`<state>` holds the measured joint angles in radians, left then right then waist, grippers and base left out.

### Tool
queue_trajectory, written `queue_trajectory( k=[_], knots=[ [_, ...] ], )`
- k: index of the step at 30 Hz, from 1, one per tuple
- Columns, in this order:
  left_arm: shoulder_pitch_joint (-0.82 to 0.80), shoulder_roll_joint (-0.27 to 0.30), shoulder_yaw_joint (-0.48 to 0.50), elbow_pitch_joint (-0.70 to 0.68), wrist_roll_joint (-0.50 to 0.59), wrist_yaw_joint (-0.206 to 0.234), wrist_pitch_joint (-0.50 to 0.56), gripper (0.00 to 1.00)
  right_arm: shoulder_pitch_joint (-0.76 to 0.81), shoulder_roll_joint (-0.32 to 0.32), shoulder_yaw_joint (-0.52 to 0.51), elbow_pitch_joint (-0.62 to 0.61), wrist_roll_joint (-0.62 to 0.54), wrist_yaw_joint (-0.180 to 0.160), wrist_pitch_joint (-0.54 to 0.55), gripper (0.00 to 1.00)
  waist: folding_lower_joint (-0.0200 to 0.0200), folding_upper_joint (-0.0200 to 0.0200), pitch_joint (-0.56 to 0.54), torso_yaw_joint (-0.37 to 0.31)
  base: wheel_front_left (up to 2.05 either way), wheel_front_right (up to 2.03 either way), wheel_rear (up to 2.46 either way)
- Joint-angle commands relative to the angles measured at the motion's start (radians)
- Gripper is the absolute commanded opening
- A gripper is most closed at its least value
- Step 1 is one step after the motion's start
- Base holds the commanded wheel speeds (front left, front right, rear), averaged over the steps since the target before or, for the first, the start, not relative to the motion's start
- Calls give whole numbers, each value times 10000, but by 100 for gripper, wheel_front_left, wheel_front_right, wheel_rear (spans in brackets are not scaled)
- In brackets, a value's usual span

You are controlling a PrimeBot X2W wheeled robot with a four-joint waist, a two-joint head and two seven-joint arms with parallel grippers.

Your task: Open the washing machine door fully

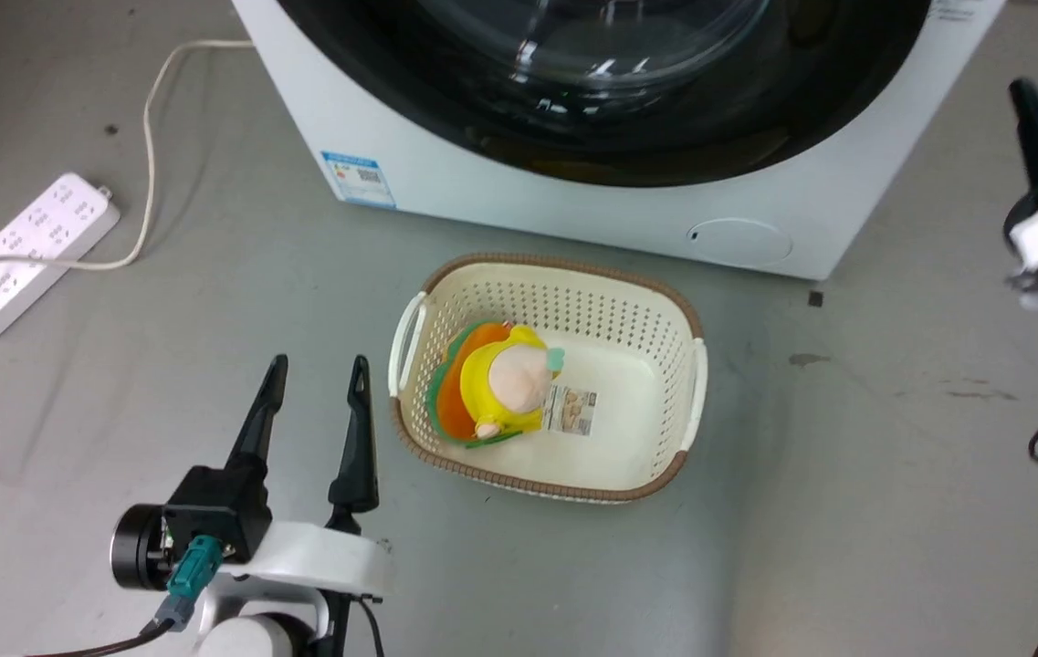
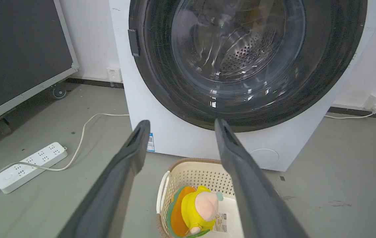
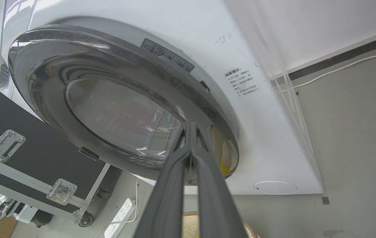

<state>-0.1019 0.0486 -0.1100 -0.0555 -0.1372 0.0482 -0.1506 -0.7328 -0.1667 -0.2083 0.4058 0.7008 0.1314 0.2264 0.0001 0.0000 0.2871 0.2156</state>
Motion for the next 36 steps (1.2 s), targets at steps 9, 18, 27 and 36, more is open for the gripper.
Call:
queue_trajectory(
  k=[9,18,27,36],
  knots=[
    [-371,11,-277,-115,-311,170,-262,100,-2126,-334,-621,1975,851,-4,750,0,-1,0,625,377,0,0,0],
    [-585,12,-482,-149,-645,240,-429,100,-3824,-754,-869,3334,1232,-5,1638,0,-1,0,1104,726,0,0,0],
    [-803,13,-719,-193,-820,299,-617,100,-5645,-1275,-1354,4849,1754,-6,2183,0,-1,0,1575,1107,0,0,0],
    [-1043,14,-992,-265,-1035,426,-805,100,-7317,-1653,-1723,6459,2303,-6,2927,0,-1,0,2163,1454,0,0,0]
  ],
)
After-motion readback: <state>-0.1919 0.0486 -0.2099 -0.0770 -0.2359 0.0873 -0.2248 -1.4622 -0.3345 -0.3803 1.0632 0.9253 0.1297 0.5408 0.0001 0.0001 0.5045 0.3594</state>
